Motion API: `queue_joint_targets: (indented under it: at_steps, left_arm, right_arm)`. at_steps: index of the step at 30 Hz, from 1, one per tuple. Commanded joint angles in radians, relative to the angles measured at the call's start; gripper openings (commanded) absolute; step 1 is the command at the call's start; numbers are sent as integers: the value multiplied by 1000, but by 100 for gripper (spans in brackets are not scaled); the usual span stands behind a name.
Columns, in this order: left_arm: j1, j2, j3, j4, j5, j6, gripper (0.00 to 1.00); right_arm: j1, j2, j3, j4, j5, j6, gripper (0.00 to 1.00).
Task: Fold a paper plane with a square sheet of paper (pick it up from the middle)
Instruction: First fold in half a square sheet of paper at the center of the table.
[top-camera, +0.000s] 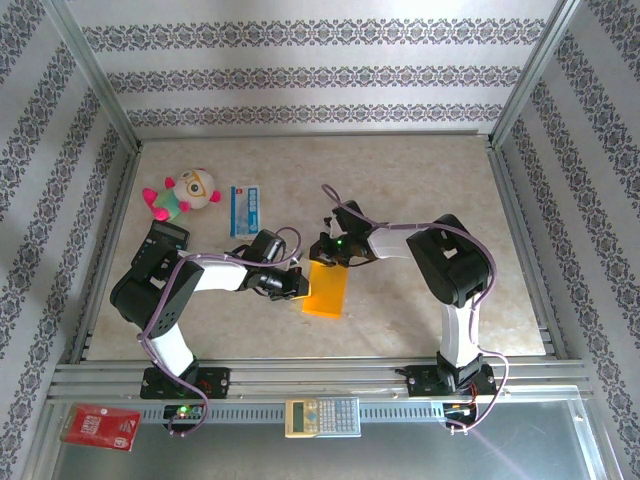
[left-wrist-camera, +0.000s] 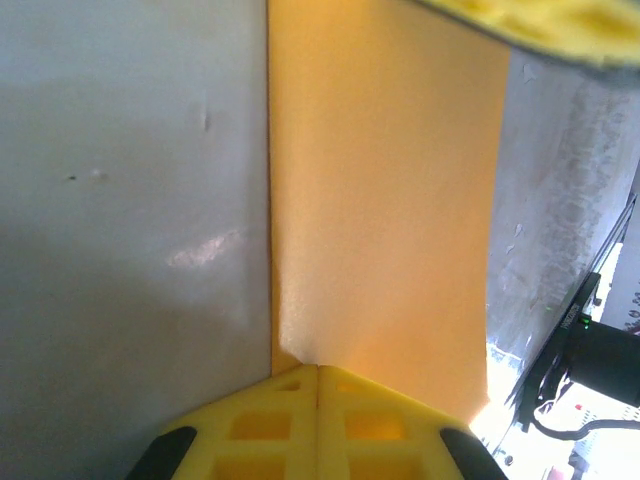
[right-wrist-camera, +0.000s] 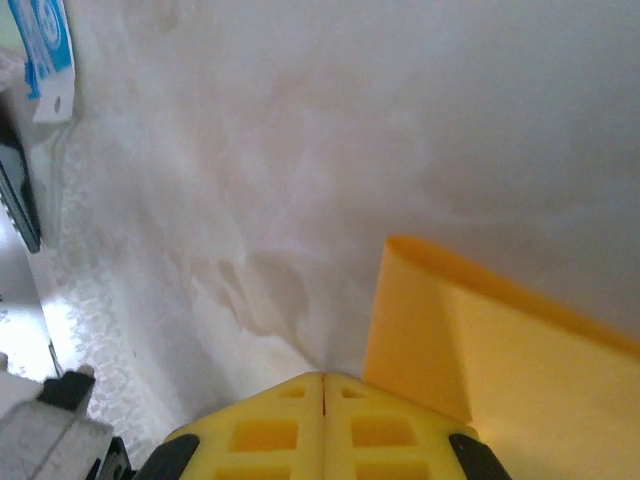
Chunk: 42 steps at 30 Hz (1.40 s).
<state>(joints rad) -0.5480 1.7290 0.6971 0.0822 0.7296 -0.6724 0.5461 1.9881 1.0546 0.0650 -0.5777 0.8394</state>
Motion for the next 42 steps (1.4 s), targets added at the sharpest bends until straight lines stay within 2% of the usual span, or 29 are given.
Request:
queue_joint_targets:
  at_steps: [1,20,26,34,42]
  left_arm:
    - [-10,58,-50,-184,-96,39,0]
    - [-10,44,-56,-178,-101,36,0]
    - [-12,40,-54,-162,-101,20,0]
    - [-12,46,-46,-147,-102,8,0]
    - [-12,50,-36,-149,-102,10,0]
  right_arm:
    - [-48,54,38,-6,146,-20,0]
    - [-142,126,166,-107,154,-28,0]
    - [-179,50,166,-90,84,-67,0]
    - [-92,-111,22,-59,26,-72,0]
    - [-5,-66,-22,-5,12,-30,0]
